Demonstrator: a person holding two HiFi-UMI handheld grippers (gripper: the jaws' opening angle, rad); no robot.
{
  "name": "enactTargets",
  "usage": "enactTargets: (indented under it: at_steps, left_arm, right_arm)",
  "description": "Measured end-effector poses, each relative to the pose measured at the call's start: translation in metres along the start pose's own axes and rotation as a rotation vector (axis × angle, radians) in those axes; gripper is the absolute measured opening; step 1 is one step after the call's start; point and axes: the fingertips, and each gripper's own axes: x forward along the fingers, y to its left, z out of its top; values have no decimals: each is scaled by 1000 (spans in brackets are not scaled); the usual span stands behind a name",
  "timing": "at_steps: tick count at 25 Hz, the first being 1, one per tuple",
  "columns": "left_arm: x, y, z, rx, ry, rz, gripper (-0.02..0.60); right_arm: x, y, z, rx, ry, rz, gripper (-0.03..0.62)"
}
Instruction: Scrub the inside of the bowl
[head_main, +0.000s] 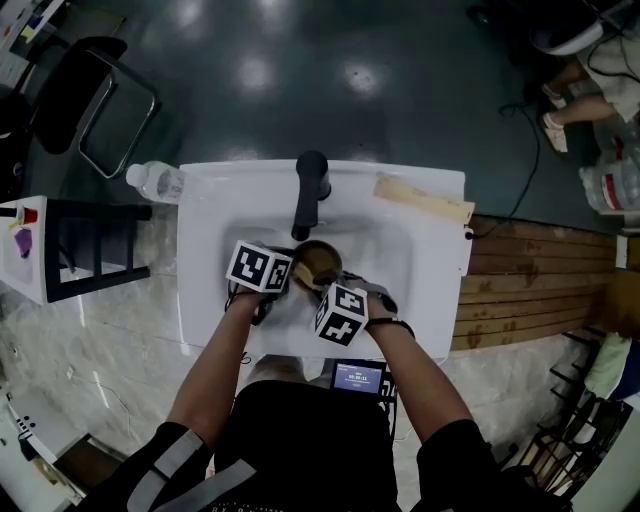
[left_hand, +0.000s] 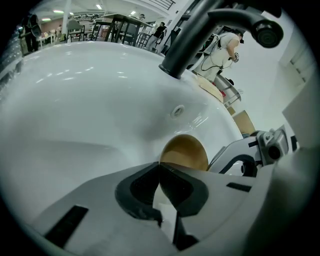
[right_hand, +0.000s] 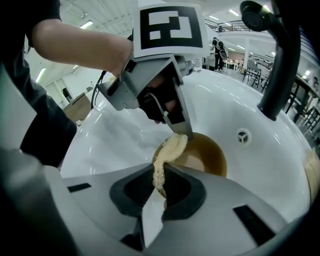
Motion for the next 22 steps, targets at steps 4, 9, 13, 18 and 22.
enactTargets:
  at_steps: [4, 9, 13, 18, 22]
  left_arm:
    - [-1, 1, 0, 7, 10, 5, 12]
    - [-2, 3, -3, 2, 26, -10, 12]
    - [-1, 2, -3, 5, 30, -7, 12]
    - [-2, -2, -5, 22, 41, -6, 12]
    - [-1, -5, -8, 33, 55, -3, 12]
  right_arm:
    - [2, 0, 4, 6, -32, 32, 40]
    - [-7, -19, -4, 107, -66, 2, 40]
    - [-11, -37, -6, 160, -76, -56, 40]
    - [-17, -65, -5, 259, -102, -171, 40]
    - [-20, -78, -1, 267, -99, -263, 40]
